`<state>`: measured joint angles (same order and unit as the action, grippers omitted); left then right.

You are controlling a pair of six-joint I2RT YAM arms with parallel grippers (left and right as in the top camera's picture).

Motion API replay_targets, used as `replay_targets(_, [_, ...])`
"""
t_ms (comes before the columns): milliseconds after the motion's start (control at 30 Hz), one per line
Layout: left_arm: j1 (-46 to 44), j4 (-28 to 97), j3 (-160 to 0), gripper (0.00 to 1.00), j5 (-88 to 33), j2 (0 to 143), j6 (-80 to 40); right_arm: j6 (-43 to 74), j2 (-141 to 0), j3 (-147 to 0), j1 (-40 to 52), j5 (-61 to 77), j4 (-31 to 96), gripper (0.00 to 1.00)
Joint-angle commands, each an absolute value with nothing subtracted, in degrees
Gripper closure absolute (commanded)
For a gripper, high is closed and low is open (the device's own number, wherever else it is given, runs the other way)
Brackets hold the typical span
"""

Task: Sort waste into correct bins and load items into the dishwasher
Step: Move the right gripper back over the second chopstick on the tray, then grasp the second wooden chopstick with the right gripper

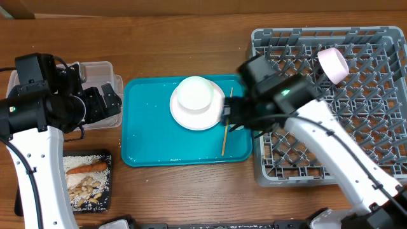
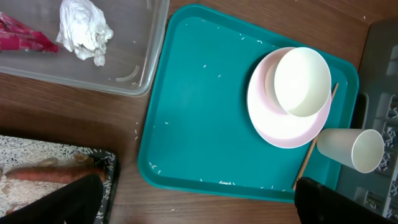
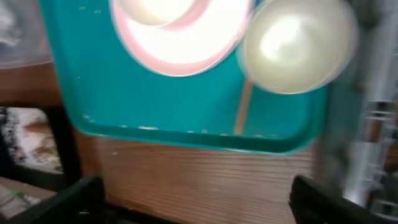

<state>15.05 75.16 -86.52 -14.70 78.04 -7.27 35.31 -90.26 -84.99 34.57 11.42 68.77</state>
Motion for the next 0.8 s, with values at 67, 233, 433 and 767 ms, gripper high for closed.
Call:
replay_targets(67, [15.35,75.09,-87.55,0.00,-14.41,78.00,-6.39,47.24,-89.80,-80.73,42.35,7.44,63.99,0.17])
replay_targets(233, [15.35,75.09,-87.55,0.00,-14.41,78.00,-6.39,56.88,-89.82,-75.94,47.42,-7.44,62.11,0.53])
replay_targets(433, [15.35,75.09,-87.55,0.00,-14.41,78.00,-6.39,57.47,-89.82,-66.50,51.46,-13.06,49.19,0.67])
replay_targets(767, [15.35,75.09,-87.55,0.00,-14.41,78.00,-6.39,57.21,-90.19,-55.00,51.68,-23.99,38.96,0.66])
